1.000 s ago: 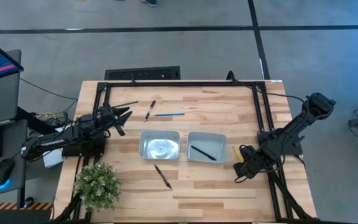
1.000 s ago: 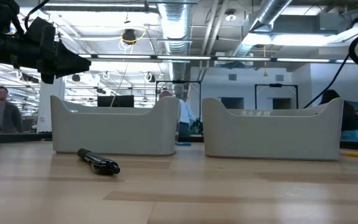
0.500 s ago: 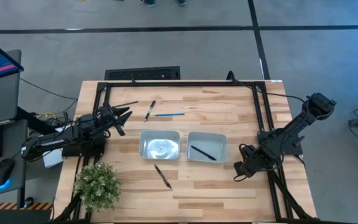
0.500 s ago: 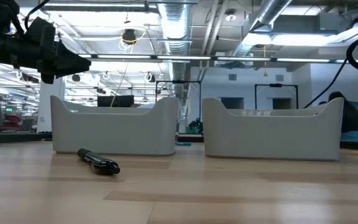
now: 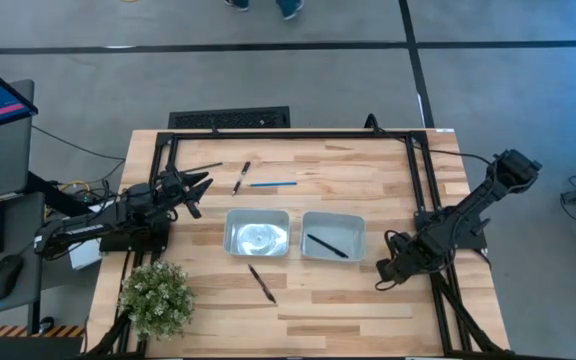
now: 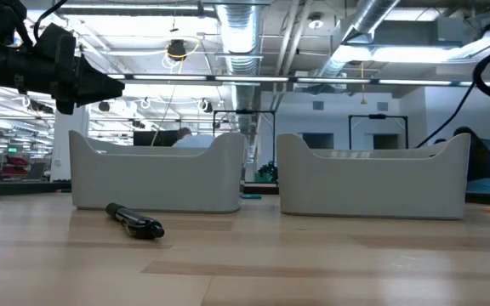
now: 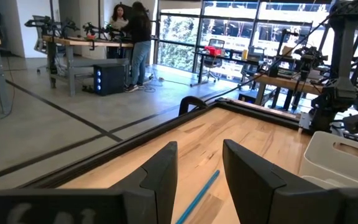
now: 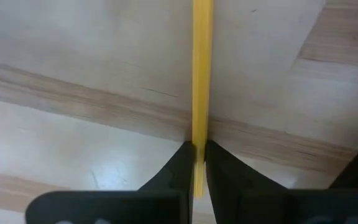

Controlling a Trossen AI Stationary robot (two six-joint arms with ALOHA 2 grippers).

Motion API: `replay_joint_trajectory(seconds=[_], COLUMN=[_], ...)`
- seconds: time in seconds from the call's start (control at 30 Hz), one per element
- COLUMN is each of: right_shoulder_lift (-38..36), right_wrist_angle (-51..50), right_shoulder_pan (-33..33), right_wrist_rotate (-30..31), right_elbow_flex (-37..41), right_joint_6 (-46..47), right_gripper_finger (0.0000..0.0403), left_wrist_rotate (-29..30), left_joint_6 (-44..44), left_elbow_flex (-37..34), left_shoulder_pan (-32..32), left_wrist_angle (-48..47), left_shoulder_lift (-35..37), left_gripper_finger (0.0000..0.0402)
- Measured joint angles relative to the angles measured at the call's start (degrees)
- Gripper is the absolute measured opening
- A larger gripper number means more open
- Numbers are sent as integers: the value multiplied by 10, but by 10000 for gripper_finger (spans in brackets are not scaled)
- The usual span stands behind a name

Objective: Sort pens & pencils
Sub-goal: Put the yellow pencil into the left gray bin

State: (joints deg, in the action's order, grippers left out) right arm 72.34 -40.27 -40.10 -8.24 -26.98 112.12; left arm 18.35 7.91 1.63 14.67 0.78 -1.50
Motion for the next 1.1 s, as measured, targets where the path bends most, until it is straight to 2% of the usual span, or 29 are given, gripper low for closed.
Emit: replay_joint_trajectory(seconds=[0.2,0.53,1.1], right_shoulder_lift=[2,2,0], right_wrist_angle=[-18,-21,-13], right_shoulder_pan=[0,1,1], right_wrist_rotate=[17,81,84], right_elbow_flex=[-17,-33,-43], right_joint_6=[0,-1,-4], right_gripper_finger=[54,54,54], left_wrist_rotate=[0,0,0], left_joint_6=[0,-1,2], left_elbow_flex=[0,0,0], left_shoulder_pan=[0,0,0], left_wrist_angle=[0,0,0], left_shoulder_lift=[0,0,0], left_gripper_finger=[119,119,119])
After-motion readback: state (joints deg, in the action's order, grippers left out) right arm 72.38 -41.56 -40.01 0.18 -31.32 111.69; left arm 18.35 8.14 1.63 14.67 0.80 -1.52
